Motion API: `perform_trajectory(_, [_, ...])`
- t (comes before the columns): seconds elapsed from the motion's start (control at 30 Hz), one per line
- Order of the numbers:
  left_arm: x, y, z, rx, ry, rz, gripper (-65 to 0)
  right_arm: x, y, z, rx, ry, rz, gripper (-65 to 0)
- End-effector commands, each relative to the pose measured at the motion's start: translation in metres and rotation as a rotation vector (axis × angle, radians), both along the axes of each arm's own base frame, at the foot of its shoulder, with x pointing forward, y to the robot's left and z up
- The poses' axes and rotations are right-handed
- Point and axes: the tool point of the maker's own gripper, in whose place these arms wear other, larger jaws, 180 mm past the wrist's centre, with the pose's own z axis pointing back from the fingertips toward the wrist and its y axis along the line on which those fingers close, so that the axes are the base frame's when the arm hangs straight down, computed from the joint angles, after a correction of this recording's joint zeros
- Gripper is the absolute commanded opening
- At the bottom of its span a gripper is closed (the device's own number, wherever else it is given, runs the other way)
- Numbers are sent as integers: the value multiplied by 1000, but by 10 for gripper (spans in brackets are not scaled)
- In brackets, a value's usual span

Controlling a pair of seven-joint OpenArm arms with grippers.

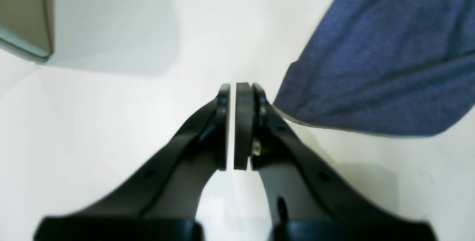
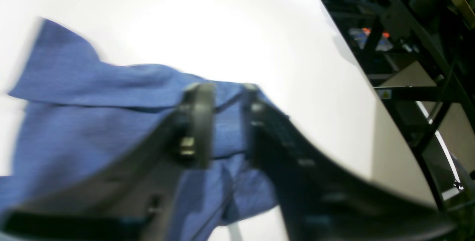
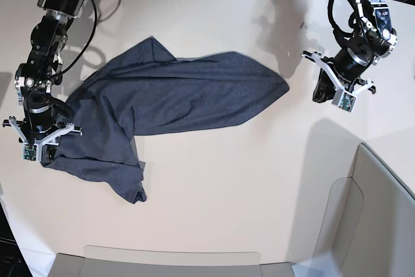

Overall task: Layout the t-shirt on the table in an organized manner, then fold the t-shirt properly
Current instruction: 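Release the shirt and raise both grippers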

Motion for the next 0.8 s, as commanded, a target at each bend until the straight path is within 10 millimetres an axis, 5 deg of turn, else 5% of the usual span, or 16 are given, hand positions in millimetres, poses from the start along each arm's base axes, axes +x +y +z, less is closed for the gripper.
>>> perform_trajectory(0.0, [4,-2,10,-10,-40,0,-632,-6,5,28,-30,-76,7,-402])
perform_trajectory(0.13, [2,-5,7,-21,-32,0,-602,-52,42,28,34,-89,57,-353])
perform_trajectory(0.37, [-4,-4,2,-14,-12,-2,-591,-119,77,-45,328,93,120,-404])
perform_trajectory(0.6, [-6,-19,-4,-26,4,-44,-591,-157,99,-83,540,272,136,-422])
perform_trajectory(0.77, [-10,-24,-8,-32,17,-55,-591,-167,100,-115,590,373,107,-420])
